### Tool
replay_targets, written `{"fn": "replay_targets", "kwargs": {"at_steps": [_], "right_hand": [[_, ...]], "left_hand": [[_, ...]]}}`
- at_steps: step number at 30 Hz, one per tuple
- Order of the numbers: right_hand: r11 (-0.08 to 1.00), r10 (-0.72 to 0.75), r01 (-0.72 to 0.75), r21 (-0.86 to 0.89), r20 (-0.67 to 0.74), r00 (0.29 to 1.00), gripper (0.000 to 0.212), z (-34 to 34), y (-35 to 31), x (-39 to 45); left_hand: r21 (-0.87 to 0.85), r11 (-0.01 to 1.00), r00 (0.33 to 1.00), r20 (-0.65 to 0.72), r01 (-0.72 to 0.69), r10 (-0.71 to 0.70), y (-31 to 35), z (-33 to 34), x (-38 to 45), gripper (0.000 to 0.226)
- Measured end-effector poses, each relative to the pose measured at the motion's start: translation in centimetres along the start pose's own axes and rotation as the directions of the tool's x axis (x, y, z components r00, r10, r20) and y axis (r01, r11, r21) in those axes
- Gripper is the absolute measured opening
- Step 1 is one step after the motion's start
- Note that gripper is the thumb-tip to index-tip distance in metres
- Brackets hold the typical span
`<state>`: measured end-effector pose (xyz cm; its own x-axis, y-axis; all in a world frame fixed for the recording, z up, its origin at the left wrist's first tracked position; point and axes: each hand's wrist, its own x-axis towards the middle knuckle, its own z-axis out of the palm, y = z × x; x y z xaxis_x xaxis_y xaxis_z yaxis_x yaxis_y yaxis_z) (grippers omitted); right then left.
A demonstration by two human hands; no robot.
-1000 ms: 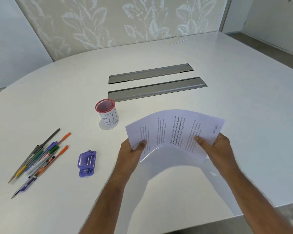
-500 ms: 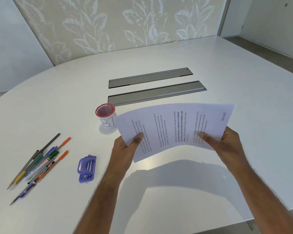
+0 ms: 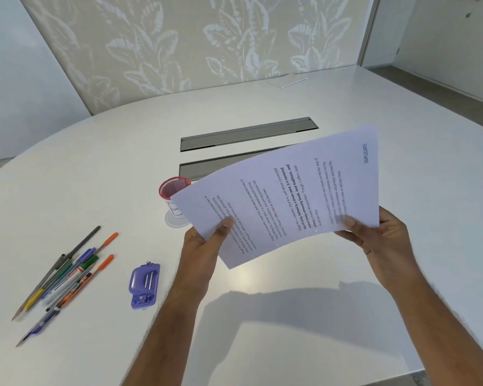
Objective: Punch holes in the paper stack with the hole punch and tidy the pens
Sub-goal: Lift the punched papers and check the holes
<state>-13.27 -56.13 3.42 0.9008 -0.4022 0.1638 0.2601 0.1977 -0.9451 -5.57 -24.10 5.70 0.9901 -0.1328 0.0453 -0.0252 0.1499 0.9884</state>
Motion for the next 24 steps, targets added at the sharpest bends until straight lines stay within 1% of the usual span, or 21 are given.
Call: {"fn": "replay_targets", "kwargs": {"at_steps": [6,8,10,12,15,17,20,24], "right_hand": [[0.982,0.055,-0.055,0.180,0.001,0.998,0.058,0.8,0.6,-0.1],[0.963,0.076,-0.076,0.259,0.009,0.997,0.062,1.7,1.1,-0.3],[0.943,0.083,-0.083,0.324,0.013,0.996,0.073,2.6,1.5,-0.5],[0.932,0.076,-0.078,0.354,0.019,0.997,0.070,3.4,1.8,-0.6],[0.948,0.060,-0.053,0.313,-0.016,0.998,0.063,4.0,1.6,-0.6],[0.968,0.044,-0.032,0.249,-0.041,0.998,0.060,4.0,1.2,-0.4],[0.987,-0.003,0.013,0.162,-0.062,0.998,0.047,3.7,0.4,0.0],[0.991,-0.034,0.046,0.125,-0.095,0.995,0.040,3.0,-0.6,0.6]], "left_hand": [[-0.052,0.998,0.999,0.032,0.022,-0.020,-0.3,0.6,-0.2,0.032],[-0.061,0.998,0.998,0.050,0.031,-0.028,-0.7,1.1,-0.4,0.034],[-0.078,0.996,0.996,0.078,0.038,-0.032,-1.1,1.7,-0.6,0.038],[-0.089,0.994,0.994,0.100,0.058,-0.049,-1.5,2.1,-0.7,0.043],[-0.086,0.994,0.994,0.087,0.072,-0.064,-2.0,2.2,-0.7,0.045],[-0.111,0.993,0.997,0.067,0.049,-0.042,-2.1,1.7,-0.4,0.044],[-0.156,0.988,0.998,0.058,0.021,-0.012,-1.8,0.7,0.2,0.043],[-0.113,0.993,0.998,0.055,0.037,-0.030,-1.4,0.0,0.6,0.036]]}}
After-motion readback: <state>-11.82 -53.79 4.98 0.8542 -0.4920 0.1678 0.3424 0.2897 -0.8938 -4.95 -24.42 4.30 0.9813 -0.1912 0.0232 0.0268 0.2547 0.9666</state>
